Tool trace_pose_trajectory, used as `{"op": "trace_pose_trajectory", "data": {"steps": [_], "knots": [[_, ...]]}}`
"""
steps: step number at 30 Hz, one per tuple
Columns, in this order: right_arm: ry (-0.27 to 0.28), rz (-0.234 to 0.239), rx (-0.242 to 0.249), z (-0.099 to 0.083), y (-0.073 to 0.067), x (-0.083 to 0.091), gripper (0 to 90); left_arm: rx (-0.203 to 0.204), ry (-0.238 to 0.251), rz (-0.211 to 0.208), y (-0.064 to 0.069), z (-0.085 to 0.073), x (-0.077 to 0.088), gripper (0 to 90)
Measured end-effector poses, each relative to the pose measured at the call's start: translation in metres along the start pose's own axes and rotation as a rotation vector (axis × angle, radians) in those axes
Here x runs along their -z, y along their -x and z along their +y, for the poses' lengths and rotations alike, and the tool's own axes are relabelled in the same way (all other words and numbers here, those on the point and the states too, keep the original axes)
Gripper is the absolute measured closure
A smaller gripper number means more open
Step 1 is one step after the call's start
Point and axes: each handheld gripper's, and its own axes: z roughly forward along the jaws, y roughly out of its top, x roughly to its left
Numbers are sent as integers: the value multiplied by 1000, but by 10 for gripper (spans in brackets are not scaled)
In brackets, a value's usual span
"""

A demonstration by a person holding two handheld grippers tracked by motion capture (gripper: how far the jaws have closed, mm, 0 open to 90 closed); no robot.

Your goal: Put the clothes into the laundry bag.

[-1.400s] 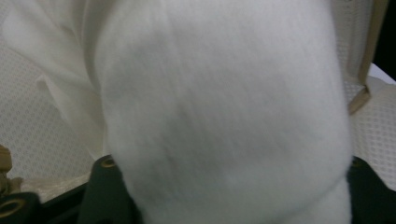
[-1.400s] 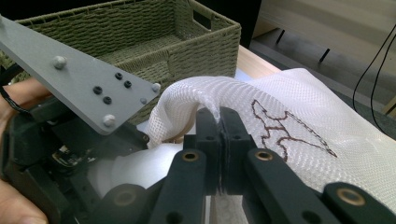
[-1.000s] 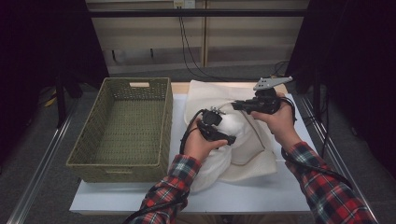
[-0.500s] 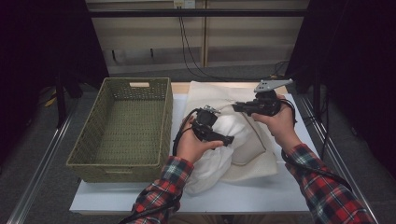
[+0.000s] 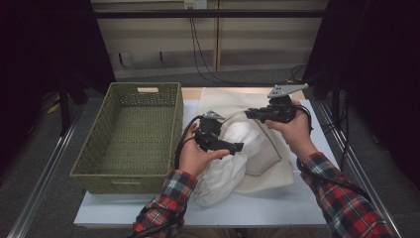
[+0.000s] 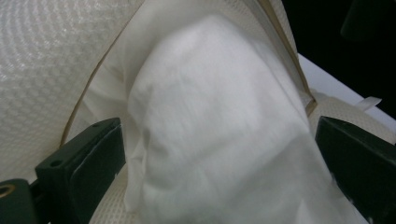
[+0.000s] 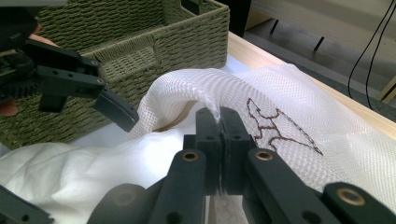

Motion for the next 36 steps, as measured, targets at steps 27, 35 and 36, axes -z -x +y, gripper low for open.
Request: {"op": "trace_pose_trajectory", "data": {"steps": [27,35,36], "knots": [[-5,-6,7,4,0,1,884,-16,-147,-9,8,-49,-35,316],[-3,-6,10,4,-2,4,884,4,-203,18,18,-48,-39,582],[-4,-5,11,4,-3,4,884,3,-206,23,19,-46,-39,589]]}}
